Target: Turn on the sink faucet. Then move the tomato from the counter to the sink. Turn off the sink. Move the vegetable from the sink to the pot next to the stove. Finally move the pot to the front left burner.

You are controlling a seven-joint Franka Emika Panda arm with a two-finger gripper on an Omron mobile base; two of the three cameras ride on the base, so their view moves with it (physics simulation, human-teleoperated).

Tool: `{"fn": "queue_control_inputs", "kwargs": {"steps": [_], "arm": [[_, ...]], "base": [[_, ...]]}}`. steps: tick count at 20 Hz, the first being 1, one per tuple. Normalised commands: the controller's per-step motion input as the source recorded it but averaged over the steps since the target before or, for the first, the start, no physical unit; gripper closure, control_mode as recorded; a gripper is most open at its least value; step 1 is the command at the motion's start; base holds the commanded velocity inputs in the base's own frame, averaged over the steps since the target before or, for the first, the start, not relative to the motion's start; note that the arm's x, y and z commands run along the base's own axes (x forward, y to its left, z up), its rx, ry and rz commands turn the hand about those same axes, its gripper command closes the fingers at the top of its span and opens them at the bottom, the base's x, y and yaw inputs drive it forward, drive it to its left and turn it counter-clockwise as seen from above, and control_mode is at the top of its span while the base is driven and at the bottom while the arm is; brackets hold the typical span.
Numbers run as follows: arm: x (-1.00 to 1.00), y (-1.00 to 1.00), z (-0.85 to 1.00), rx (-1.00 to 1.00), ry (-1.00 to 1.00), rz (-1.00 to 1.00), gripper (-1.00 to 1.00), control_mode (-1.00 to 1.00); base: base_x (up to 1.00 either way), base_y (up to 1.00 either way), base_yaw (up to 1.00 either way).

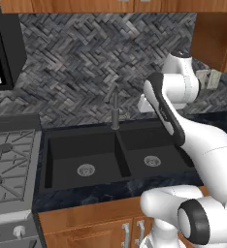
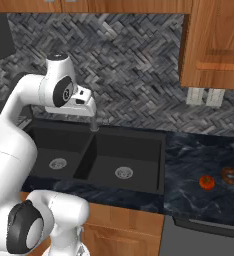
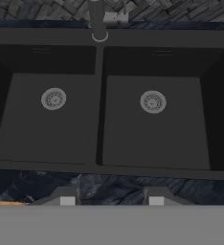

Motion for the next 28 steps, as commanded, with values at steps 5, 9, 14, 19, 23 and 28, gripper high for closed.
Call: {"fn": "queue_control_inputs", "kwargs": {"steps": [5, 9, 14, 19, 23, 28], "arm": [[0.00, 0.00, -0.01, 0.00, 0.00, 0.00, -1.00, 1.00], [0.00, 0.00, 0.00, 0.00, 0.00, 0.00, -1.00, 1.00], [0.00, 0.00, 0.00, 0.00, 0.00, 0.00, -1.00, 1.00], [0.00, 0.00, 0.00, 0.00, 0.00, 0.00, -1.00, 1.00], [0.00, 0.00, 0.00, 0.00, 0.00, 0.00, -1.00, 1.00], [0.00, 0.00, 0.00, 0.00, 0.00, 0.00, -1.00, 1.00]], "base": [[0.00, -0.22, 0.00], [0.00, -0.58, 0.00], [0.13, -0.61, 0.00], [0.34, -0.43, -0.02], [0.43, -0.38, -0.04], [0.56, -0.05, -0.04]]}}
